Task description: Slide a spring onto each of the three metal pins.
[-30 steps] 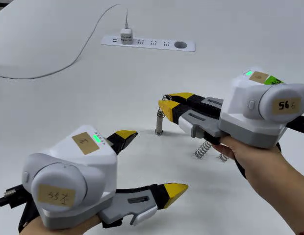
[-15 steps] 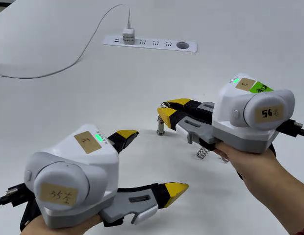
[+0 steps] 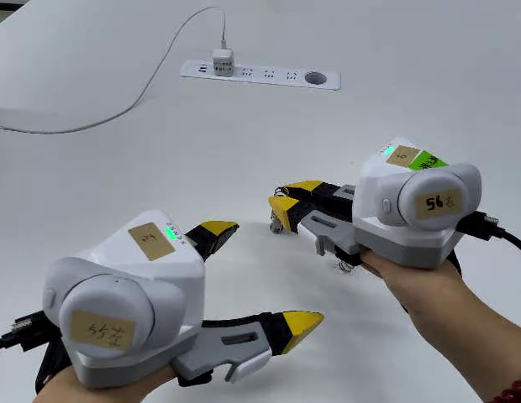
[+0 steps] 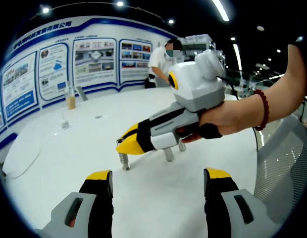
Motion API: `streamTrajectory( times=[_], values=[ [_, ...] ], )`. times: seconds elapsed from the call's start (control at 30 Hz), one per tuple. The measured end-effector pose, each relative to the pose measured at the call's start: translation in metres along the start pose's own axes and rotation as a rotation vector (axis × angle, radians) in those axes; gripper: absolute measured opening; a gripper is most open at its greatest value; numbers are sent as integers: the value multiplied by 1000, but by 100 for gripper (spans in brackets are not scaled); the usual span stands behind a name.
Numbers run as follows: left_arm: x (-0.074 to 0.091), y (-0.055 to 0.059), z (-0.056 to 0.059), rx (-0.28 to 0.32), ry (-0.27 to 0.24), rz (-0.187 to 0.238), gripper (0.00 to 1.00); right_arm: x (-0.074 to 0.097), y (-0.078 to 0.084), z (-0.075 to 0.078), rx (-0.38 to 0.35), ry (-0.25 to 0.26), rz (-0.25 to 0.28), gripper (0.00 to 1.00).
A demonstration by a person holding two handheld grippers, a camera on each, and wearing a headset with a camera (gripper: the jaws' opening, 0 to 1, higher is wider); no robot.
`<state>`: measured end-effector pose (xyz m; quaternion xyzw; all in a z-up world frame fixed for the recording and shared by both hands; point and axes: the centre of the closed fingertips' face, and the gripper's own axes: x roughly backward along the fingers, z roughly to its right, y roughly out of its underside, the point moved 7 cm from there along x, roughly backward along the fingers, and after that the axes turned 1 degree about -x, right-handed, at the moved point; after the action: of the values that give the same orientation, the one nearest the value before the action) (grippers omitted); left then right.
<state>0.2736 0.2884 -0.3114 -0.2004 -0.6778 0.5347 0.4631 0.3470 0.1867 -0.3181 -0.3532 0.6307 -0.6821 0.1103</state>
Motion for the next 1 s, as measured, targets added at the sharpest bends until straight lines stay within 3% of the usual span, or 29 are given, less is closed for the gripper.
streamTrajectory(
  times=[0.5,0.8,1.0],
  values=[
    [1,1,-2,-5,-8,-7,76,-5,13,-1,13,3,-58,11],
    [1,0,-2,-7,-11,-5,75,-2,12,-2,-12,8,-63,12],
    [3,-2,-2,-16,-20,-3,74,7,3,-5,-28,14,-46,17]
  ],
)
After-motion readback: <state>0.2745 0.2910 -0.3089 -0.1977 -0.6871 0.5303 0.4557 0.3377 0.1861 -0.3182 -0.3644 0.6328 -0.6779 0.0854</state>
